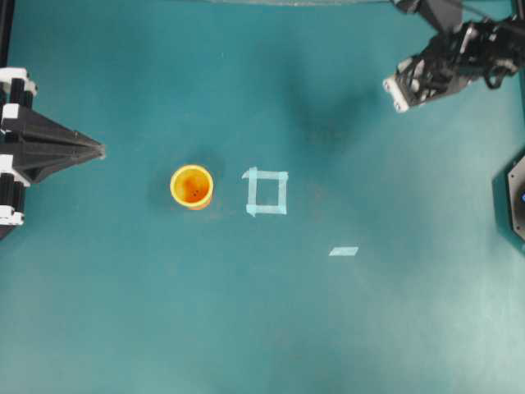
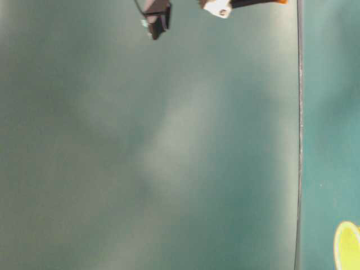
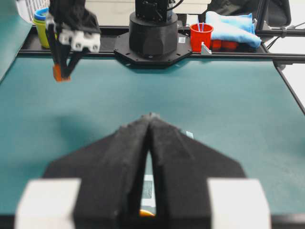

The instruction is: Lift the orange block with right arm.

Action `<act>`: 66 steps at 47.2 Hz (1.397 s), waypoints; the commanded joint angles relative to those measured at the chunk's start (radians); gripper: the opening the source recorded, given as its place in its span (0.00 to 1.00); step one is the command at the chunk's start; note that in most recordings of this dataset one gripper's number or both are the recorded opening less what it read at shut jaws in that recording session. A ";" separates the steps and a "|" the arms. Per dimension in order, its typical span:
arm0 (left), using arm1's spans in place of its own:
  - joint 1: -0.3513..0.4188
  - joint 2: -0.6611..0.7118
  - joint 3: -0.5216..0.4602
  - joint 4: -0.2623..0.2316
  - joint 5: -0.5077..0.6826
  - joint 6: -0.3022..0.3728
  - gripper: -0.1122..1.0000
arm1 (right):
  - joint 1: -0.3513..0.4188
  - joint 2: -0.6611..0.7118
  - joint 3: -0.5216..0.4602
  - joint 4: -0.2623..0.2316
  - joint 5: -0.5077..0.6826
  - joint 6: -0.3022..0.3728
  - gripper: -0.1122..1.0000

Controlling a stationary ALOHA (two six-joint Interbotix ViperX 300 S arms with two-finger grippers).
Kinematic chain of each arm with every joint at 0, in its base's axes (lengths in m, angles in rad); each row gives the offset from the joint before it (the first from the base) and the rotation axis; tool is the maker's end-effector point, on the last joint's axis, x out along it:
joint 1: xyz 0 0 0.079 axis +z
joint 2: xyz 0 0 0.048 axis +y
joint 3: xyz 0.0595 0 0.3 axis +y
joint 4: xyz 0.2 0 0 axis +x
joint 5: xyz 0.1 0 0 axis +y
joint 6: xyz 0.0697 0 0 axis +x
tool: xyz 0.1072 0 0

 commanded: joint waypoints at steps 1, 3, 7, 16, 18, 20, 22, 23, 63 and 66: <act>0.002 0.011 -0.031 0.002 -0.005 0.000 0.10 | -0.003 -0.041 -0.048 -0.003 0.057 0.002 0.46; 0.000 0.009 -0.031 0.003 -0.003 0.000 0.10 | -0.003 -0.051 -0.058 -0.003 0.078 0.002 0.46; 0.002 0.009 -0.031 0.002 -0.003 0.000 0.10 | -0.002 -0.074 -0.078 -0.002 0.121 0.002 0.46; 0.002 0.009 -0.031 0.002 -0.003 0.000 0.10 | -0.003 -0.114 -0.118 0.003 0.199 0.002 0.46; 0.000 0.009 -0.031 0.003 -0.003 0.000 0.10 | -0.002 -0.120 -0.126 0.003 0.219 0.002 0.46; 0.002 0.009 -0.031 0.003 -0.003 0.000 0.10 | -0.003 -0.127 -0.135 0.003 0.239 0.002 0.46; 0.002 0.009 -0.031 0.002 -0.003 0.000 0.10 | -0.003 -0.133 -0.143 0.003 0.259 0.002 0.46; 0.002 0.009 -0.031 0.002 -0.003 0.000 0.10 | -0.002 -0.137 -0.147 0.005 0.267 0.002 0.46; 0.000 0.009 -0.031 0.002 -0.003 0.003 0.10 | -0.002 -0.193 -0.163 0.043 0.328 0.002 0.46; 0.000 0.009 -0.031 0.002 -0.003 0.003 0.10 | -0.002 -0.193 -0.163 0.043 0.328 0.002 0.46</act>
